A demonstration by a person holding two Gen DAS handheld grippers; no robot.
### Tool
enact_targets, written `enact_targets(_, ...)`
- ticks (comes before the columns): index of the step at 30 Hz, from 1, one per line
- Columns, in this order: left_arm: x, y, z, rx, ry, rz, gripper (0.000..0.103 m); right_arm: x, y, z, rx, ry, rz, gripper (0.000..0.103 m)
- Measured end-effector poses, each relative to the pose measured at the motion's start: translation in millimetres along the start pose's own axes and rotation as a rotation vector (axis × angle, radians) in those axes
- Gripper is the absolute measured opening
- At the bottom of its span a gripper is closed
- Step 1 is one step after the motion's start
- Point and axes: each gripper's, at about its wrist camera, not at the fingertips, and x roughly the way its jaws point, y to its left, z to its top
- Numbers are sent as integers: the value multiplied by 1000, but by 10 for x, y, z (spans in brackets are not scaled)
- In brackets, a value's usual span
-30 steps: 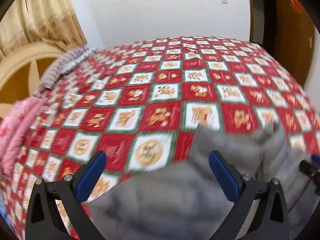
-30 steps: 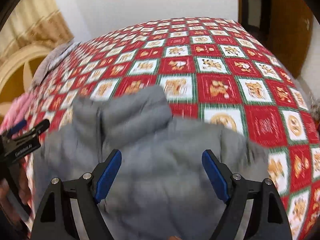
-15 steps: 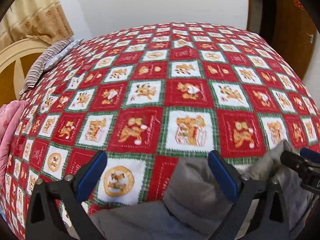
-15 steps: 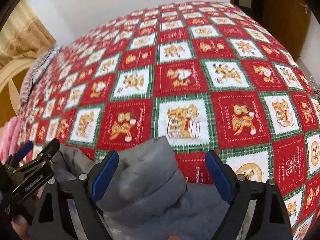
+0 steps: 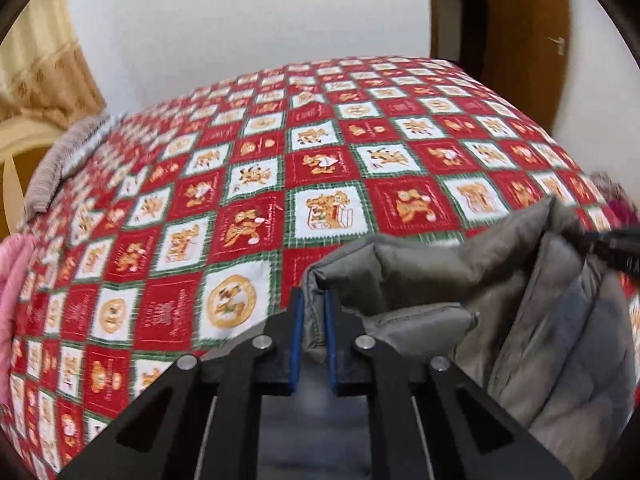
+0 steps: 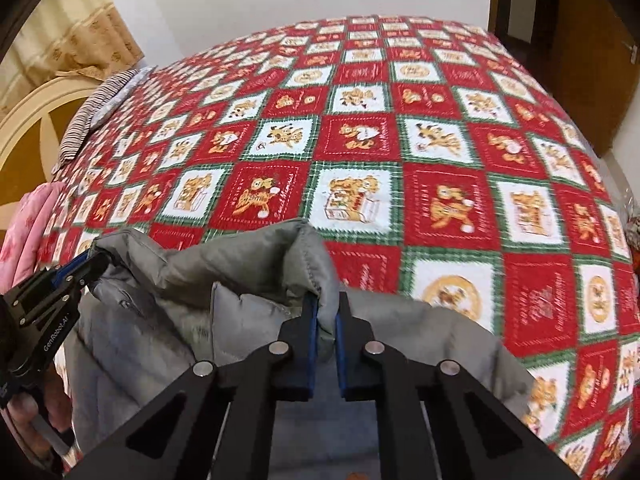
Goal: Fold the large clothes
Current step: 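Grasp the jacket hem with both grippers and fold it toward the collar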
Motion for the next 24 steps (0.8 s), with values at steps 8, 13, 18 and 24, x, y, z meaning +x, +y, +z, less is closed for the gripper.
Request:
enact_targets(8,-45,-142,-466,177,-52,62,9,-128,-278,-368,25,-17,-25,4)
enact_targets(13,84,-211,-704,248,-7,56,9,-82,-303,-577,-11,-9,-54,3)
enact_targets(18,183,-231,-819,263,23,45,9,96,-368,-855,-33,15,-80,3)
enact_targets(24,37,-182,-810,234,0,46,22,128,-294,-915,-112,-9,-129,3)
